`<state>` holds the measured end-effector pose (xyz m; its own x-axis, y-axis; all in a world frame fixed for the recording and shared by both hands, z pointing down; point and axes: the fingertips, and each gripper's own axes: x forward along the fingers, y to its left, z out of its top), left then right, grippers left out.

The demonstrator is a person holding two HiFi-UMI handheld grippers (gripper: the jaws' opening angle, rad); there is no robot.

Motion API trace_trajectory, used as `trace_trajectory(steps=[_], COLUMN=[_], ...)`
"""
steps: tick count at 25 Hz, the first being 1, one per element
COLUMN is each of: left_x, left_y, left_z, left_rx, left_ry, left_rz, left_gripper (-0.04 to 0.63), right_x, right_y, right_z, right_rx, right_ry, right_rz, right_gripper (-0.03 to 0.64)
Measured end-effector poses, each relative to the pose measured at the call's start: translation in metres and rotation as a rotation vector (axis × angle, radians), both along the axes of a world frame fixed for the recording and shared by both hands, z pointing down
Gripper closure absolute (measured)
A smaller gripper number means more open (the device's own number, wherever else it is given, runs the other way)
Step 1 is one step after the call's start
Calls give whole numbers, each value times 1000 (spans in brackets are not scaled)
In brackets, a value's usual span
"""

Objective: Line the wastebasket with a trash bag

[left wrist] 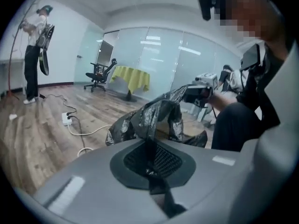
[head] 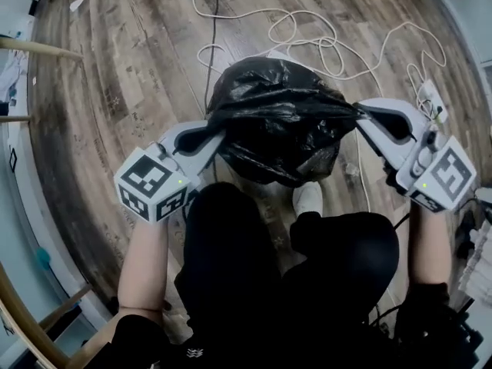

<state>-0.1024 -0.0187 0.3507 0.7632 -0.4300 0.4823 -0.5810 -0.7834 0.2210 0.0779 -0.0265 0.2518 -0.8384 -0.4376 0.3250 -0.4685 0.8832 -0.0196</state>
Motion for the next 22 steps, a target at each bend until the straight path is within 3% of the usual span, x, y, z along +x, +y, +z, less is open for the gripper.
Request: trace_trajectory(steps=[2,7,12,17,22], left_x=[-12,-24,-29,-32,-34], left_y=[-3,-2,1,5,0], left_z=[15,52,90,116,134], left_rx=[-24,-98,-140,-166,-192], left_ry=[-82,-124,-198,-215,-210], left_rz=[-1,-5,-13,-25,-47], left_gripper=[589,589,589,589,589], right_x=[-28,-75,-111,-118,-120], right_y=[-4,-11,-4,-9,0], right_z=[19,85,171,216,268], right_rx=[-21,-159,-207,-211,-281], right_ry=[44,88,257,326,492], right_rz=[-76,-194,-330,-310,-340], right_gripper=[615,615,615,615,615])
